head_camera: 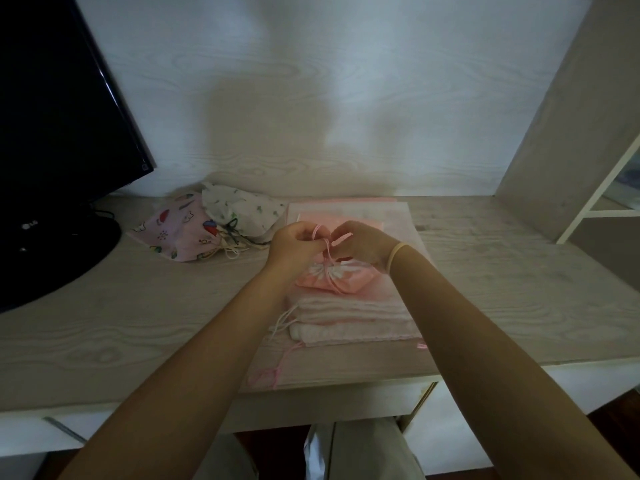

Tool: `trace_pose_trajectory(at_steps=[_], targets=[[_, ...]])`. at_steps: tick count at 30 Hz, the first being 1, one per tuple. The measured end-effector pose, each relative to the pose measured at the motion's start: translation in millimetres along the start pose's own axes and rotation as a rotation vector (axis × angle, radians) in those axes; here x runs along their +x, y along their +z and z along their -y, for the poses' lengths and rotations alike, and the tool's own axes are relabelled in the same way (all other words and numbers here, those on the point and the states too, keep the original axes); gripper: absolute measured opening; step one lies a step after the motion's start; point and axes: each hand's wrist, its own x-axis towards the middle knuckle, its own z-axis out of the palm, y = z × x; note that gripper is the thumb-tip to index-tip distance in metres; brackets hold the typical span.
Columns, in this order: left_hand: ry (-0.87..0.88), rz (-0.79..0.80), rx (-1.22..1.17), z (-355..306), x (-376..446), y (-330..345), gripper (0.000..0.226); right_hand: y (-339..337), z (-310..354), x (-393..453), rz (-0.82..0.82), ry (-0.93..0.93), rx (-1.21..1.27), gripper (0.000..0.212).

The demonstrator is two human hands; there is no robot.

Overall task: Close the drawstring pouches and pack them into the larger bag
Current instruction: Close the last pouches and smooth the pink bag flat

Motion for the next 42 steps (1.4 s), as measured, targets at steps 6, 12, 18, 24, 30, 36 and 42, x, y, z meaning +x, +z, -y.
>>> trace_pose_trajectory(at_steps=[6, 12, 18, 24, 30, 36, 42], targets=[[-0.067, 0.031, -0.073, 2.6, 2.9, 0.2, 0.022, 2.5, -4.8, 4.3, -0.059, -0.06, -0.146, 0.014], [-0.171, 0.032, -0.186, 0.6, 5.5, -2.3, 0.02, 4.7, -7.3, 4.3, -0.202, -0.07, -0.124, 0.001], [-0.236, -0.006, -0.31, -6.8, 2.0, -0.5, 0.022, 1.8, -14.6, 3.4, -0.361, -0.002, -0.092, 0.02], [-0.273, -0.028, -0.368, -7.2, 2.3, -0.5, 0.019, -11.6, -17.6, 5.1, -0.52, 0.05, 0.37, 0.02], [-0.249, -0.075, -0.235, -7.1, 0.5, 7.4, 0.025, -8.7, 0.8, -10.2, -0.216, -0.013, 1.083, 0.031], [-0.191, -0.161, -0.09, 1.2, 2.6, 13.0, 0.029, -1.0, 6.3, -16.4, -0.07, 0.035, 1.129, 0.042], [-0.226, -0.355, -0.141, 12.9, 10.6, 5.9, 0.036, -1.8, 2.6, -24.7, -0.221, 0.028, 0.478, 0.045]])
